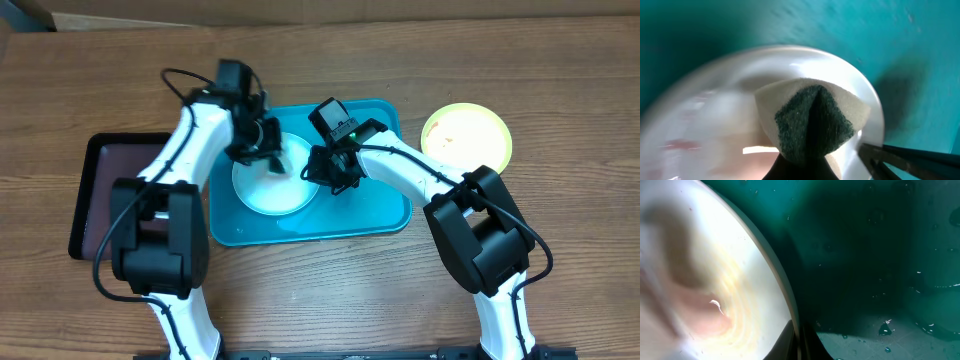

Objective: Clean dirty plates on tray and stack at the side
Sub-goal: 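Scrub the white plate with the left gripper's sponge while the right holds it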

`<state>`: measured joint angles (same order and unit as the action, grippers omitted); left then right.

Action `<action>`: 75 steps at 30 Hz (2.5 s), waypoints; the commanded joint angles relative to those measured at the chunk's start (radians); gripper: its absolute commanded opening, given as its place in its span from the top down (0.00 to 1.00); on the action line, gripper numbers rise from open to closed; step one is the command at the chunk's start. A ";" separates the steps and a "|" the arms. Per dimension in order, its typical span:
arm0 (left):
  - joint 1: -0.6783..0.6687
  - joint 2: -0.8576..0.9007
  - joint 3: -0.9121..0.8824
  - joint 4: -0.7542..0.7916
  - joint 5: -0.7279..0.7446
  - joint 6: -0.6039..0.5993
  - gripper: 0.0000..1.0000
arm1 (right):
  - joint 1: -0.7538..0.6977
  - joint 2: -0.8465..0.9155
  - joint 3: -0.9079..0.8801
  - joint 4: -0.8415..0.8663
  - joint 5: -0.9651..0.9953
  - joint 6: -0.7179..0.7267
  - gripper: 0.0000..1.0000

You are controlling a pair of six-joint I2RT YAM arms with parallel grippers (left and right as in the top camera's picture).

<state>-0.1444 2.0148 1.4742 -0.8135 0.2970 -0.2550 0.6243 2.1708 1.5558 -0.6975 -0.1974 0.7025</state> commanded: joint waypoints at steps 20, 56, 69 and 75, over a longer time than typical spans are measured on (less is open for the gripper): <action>0.003 0.025 -0.098 -0.086 -0.669 -0.097 0.96 | -0.006 0.006 0.008 -0.011 0.040 0.001 0.96; -0.012 0.026 -0.126 0.088 -0.175 -0.060 0.96 | -0.006 0.006 0.008 -0.011 0.040 0.001 0.96; -0.011 0.025 -0.120 -0.065 -0.867 -0.152 0.96 | -0.006 0.006 0.008 -0.015 0.040 0.001 0.96; -0.011 0.019 0.064 -0.261 -0.906 -0.238 0.96 | -0.006 0.006 0.008 -0.014 0.048 0.000 0.96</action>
<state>-0.1837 2.0201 1.4315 -1.0168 -0.4141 -0.4183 0.6491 2.1708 1.5562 -0.6956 -0.2214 0.6987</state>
